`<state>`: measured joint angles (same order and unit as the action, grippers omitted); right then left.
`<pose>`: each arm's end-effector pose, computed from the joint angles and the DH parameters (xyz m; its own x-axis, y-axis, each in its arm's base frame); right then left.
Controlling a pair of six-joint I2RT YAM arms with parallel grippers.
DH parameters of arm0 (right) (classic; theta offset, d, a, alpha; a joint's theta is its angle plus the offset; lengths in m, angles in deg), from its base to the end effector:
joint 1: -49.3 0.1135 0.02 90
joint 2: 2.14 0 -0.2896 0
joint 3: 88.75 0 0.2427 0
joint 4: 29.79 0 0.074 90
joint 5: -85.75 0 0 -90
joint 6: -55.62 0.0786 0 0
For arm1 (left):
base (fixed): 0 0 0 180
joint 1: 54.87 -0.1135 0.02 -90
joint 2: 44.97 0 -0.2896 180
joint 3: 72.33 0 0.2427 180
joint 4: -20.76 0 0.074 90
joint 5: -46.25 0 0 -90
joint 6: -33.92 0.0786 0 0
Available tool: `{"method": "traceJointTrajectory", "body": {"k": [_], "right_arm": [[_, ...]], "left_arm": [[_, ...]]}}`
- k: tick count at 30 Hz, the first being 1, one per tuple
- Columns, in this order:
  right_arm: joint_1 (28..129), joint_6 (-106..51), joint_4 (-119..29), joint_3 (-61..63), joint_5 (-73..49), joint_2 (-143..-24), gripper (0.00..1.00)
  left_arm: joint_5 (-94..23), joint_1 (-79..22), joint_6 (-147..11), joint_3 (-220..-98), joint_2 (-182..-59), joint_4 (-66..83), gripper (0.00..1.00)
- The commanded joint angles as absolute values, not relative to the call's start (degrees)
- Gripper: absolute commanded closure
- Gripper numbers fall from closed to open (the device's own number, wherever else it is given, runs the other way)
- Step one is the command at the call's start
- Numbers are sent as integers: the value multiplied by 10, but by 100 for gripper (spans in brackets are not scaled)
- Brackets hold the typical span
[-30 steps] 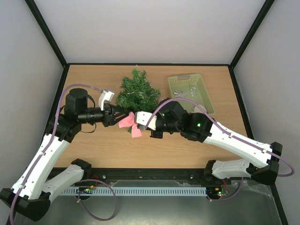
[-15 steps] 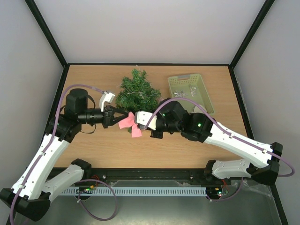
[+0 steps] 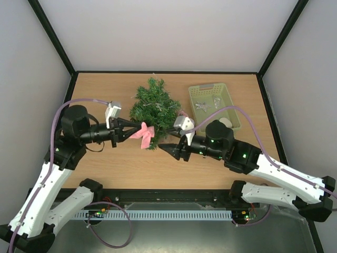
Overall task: Decorate the small christmas tree
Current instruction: Place the decoration item on the Christmas tree.
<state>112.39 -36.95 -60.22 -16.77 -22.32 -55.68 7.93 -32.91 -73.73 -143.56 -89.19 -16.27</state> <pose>0.0795 0.2104 0.3923 -0.0498 -0.1922 -0.9801 -0.9883 0.1512 0.0205 0.1156 -0.1131 0.4043 -0.4413 -0.0248 -0.8970 0.8548 0.2924 -0.4287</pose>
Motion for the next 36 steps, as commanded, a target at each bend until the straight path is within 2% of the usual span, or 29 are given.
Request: {"method": "traceJointTrajectory", "body": {"k": [1,3,8,12,15,20,25,36], "right_arm": [[1128,-78,-455,-220,-198,-515,42],[1128,-8,-394,-251,-214,-499,45],[1128,110,-274,-308,-195,-488,44],[1128,122,-237,-303,-222,-519,38],[1128,117,-214,-297,-239,-536,39],[1128,114,-173,-302,-239,-542,48],[1128,109,-166,-300,-232,-545,53],[1128,118,-201,-296,-201,-568,35]], "left_arm": [[104,-327,-780,-1411,-862,-73,98],[117,-327,-806,-1405,-852,-39,98],[142,-327,-865,-1401,-836,39,98],[151,-327,-906,-1406,-832,79,98],[152,-327,-923,-1409,-829,95,98],[150,-327,-934,-1409,-823,101,97],[149,-326,-942,-1405,-818,108,98],[152,-326,-951,-1408,-816,121,97]]}}
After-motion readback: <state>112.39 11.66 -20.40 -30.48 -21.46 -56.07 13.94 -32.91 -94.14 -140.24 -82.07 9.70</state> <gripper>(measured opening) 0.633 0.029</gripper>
